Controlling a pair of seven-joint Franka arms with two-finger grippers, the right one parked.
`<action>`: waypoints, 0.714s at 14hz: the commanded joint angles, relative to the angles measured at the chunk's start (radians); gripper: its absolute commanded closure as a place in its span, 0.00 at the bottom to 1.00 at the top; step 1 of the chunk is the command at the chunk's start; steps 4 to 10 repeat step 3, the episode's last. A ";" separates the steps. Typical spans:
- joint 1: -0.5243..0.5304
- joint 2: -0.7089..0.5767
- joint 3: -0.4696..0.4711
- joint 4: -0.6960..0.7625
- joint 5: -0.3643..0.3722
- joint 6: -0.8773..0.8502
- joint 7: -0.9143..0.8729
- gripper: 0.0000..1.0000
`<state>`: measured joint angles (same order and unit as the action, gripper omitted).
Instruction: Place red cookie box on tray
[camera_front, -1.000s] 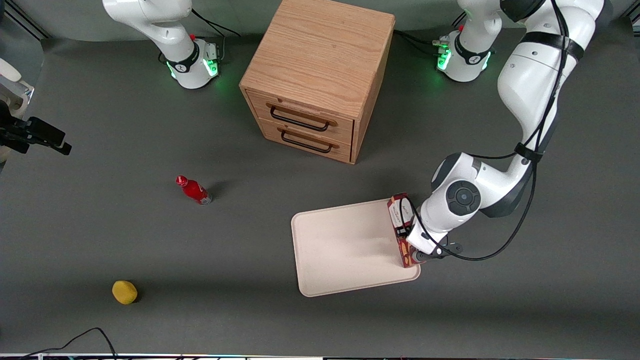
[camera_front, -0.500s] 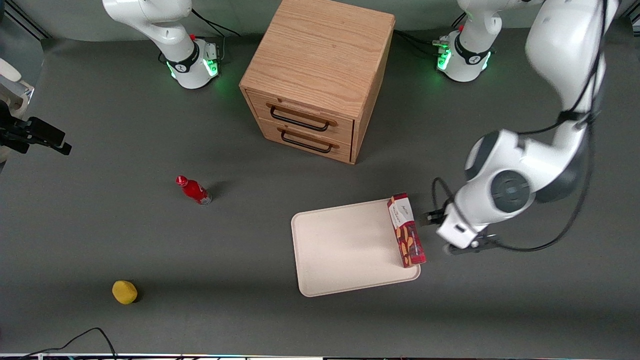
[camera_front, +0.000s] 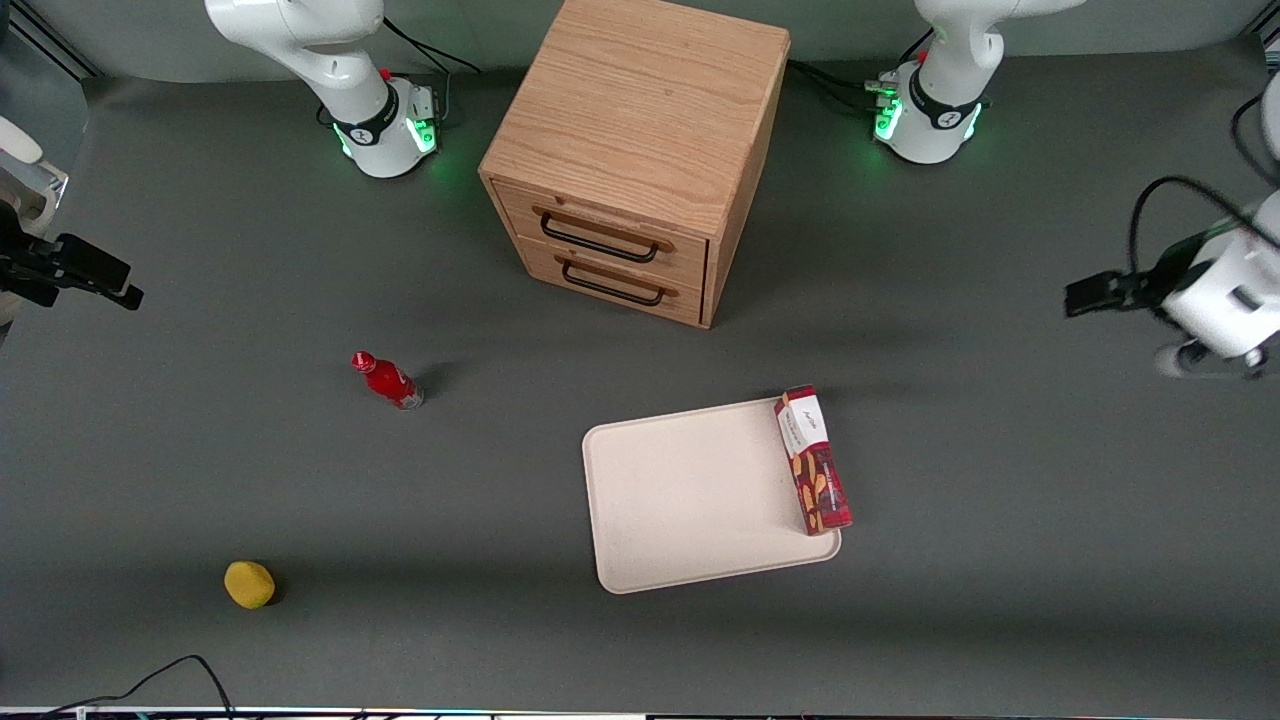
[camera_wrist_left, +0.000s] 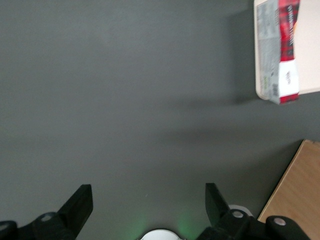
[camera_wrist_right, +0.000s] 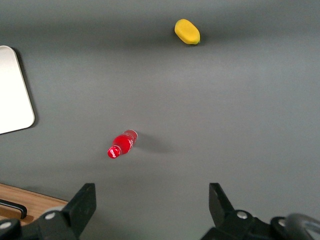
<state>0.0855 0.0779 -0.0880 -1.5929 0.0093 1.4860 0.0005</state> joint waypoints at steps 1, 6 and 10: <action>-0.016 -0.092 0.031 -0.076 -0.017 -0.019 0.039 0.00; -0.020 -0.044 0.028 0.008 -0.011 -0.070 0.053 0.00; -0.020 -0.044 0.028 0.008 -0.011 -0.070 0.053 0.00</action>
